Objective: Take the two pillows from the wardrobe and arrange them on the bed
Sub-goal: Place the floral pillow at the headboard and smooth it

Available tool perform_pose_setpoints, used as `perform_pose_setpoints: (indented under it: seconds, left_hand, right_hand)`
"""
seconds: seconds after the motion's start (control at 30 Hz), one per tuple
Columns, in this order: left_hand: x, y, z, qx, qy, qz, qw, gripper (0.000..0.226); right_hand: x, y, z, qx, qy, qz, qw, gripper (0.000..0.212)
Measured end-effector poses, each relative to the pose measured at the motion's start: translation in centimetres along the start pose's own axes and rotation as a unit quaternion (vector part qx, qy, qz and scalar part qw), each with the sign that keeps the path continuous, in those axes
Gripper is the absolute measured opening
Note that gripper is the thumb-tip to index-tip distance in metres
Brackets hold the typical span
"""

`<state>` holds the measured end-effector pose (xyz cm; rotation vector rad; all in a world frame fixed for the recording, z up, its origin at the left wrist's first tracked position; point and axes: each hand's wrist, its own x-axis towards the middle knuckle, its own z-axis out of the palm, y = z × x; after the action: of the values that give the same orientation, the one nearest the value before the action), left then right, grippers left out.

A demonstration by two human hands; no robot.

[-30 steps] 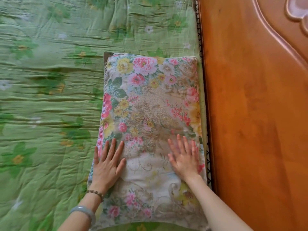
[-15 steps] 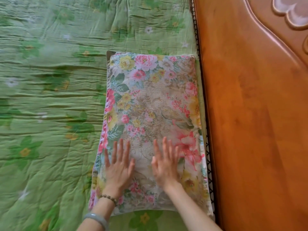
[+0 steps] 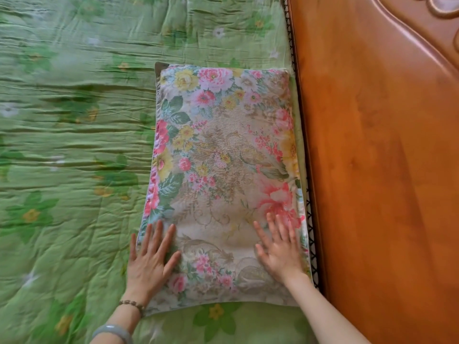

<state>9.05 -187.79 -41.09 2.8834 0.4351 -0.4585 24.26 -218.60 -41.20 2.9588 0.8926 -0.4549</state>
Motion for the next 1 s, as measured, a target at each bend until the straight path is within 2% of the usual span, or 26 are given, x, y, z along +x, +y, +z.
perform_pose_setpoints:
  seconds: [0.13, 0.2, 0.27, 0.33, 0.4, 0.47, 0.53, 0.63, 0.77, 1.0]
  left_hand:
    - [-2.3, -3.5, 0.0, -0.006, -0.022, -0.093, 0.995, 0.076]
    - [-3.1, -4.4, -0.3, -0.024, -0.005, -0.124, 0.992, 0.078]
    - [-3.4, -3.4, -0.8, -0.048, 0.019, -0.118, 0.992, 0.075]
    - [-3.1, -0.7, -1.6, -0.056, 0.036, -0.072, 0.995, 0.070]
    - [-2.7, 2.7, -1.8, -0.060, 0.037, -0.006, 0.998, 0.067]
    - [-2.6, 5.8, -1.2, -0.064, 0.027, 0.057, 0.996, 0.062]
    - [-3.0, 7.6, -0.1, -0.061, 0.014, 0.085, 0.994, 0.059]
    - [-3.9, 7.3, 1.5, -0.045, 0.005, 0.069, 0.997, 0.059]
    - [-5.2, 3.3, 2.7, -0.003, -0.003, 0.066, 0.998, 0.061]
    - [-7.5, -2.5, 1.0, 0.039, -0.081, 0.014, 0.996, 0.065]
  right_hand:
    - [-2.5, 2.8, -0.3, 0.070, -0.013, 0.130, 0.989, 0.064]
    - [-3.3, 2.1, -1.0, 0.103, 0.015, 0.204, 0.973, 0.063]
    - [-3.2, -0.7, -1.9, 0.137, 0.064, 0.240, 0.959, 0.062]
    - [-2.6, -5.1, -2.8, 0.168, 0.085, 0.202, 0.961, 0.063]
    - [-2.4, -10.1, -2.9, 0.170, 0.081, 0.105, 0.976, 0.061]
    - [-2.5, -13.6, -2.0, 0.126, 0.068, 0.030, 0.989, 0.059]
    - [-2.8, -14.6, -0.7, 0.079, 0.055, 0.018, 0.995, 0.058]
    - [-4.0, -11.9, 1.3, 0.027, 0.058, -0.008, 0.998, 0.061]
    - [-6.2, -5.1, 2.3, -0.005, 0.024, -0.044, 0.999, 0.062]
    - [-8.5, 1.4, -0.2, 0.095, -0.099, 0.041, 0.990, 0.076]
